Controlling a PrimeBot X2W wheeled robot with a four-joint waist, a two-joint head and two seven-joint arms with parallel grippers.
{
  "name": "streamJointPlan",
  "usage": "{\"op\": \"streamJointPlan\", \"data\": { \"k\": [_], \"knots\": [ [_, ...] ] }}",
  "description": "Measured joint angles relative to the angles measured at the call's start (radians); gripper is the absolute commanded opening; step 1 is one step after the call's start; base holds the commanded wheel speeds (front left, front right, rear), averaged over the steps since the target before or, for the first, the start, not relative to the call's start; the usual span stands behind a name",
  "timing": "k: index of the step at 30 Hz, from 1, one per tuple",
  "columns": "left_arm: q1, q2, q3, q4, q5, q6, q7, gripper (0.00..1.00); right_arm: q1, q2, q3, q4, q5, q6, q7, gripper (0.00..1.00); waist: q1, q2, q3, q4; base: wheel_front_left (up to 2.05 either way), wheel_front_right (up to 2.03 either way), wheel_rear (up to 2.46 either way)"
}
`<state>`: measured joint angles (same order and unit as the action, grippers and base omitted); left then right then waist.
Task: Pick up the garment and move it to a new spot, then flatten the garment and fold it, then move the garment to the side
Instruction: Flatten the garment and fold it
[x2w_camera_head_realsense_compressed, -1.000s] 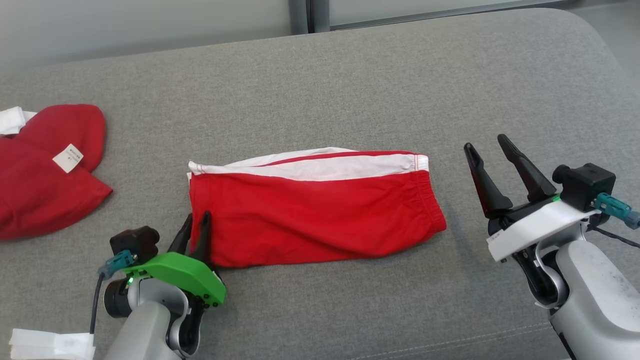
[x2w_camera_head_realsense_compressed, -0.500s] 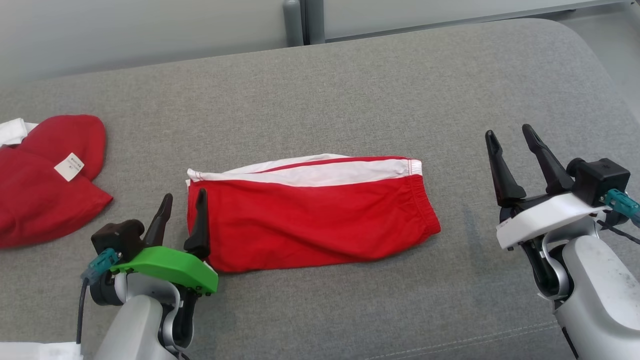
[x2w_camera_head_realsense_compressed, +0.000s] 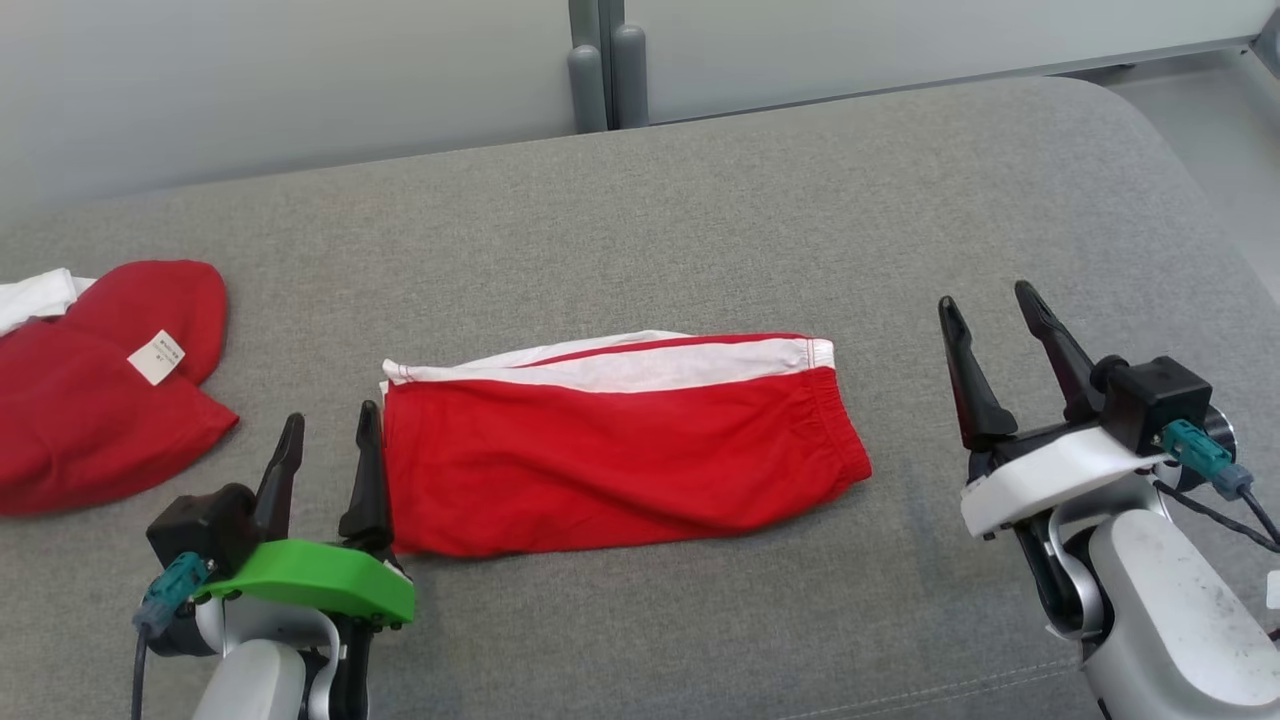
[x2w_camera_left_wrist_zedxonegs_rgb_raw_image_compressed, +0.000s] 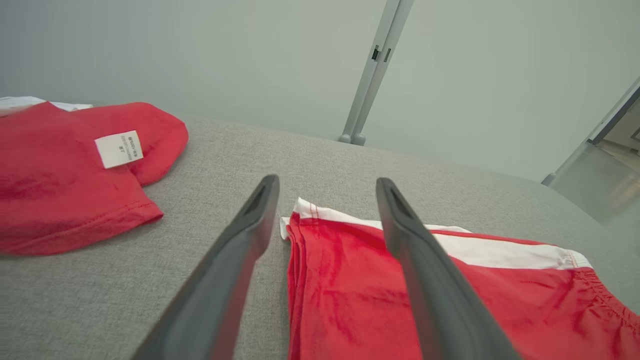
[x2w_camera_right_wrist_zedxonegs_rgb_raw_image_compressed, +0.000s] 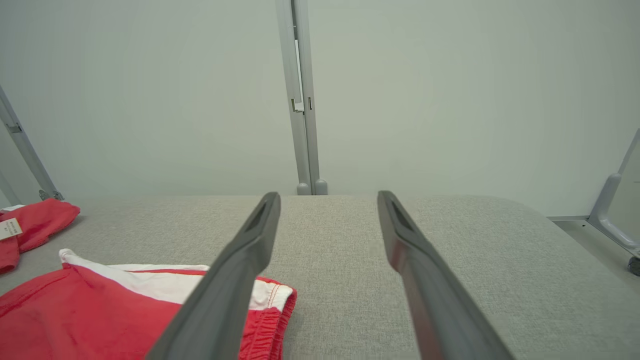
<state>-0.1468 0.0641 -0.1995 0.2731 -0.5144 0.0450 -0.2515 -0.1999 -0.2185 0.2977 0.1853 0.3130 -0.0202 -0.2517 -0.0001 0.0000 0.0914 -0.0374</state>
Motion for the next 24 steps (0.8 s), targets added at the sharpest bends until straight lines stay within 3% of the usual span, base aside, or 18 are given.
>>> {"op": "streamJointPlan", "data": {
  "k": [24],
  "knots": [
    [0.216,-0.01,0.066,-0.203,0.091,0.043,0.0,1.0,0.108,0.022,0.003,-0.003,-0.014,-0.017,0.0,1.0,0.0,0.0,-0.088,0.004,0.0,0.0,0.0]
  ]
}}
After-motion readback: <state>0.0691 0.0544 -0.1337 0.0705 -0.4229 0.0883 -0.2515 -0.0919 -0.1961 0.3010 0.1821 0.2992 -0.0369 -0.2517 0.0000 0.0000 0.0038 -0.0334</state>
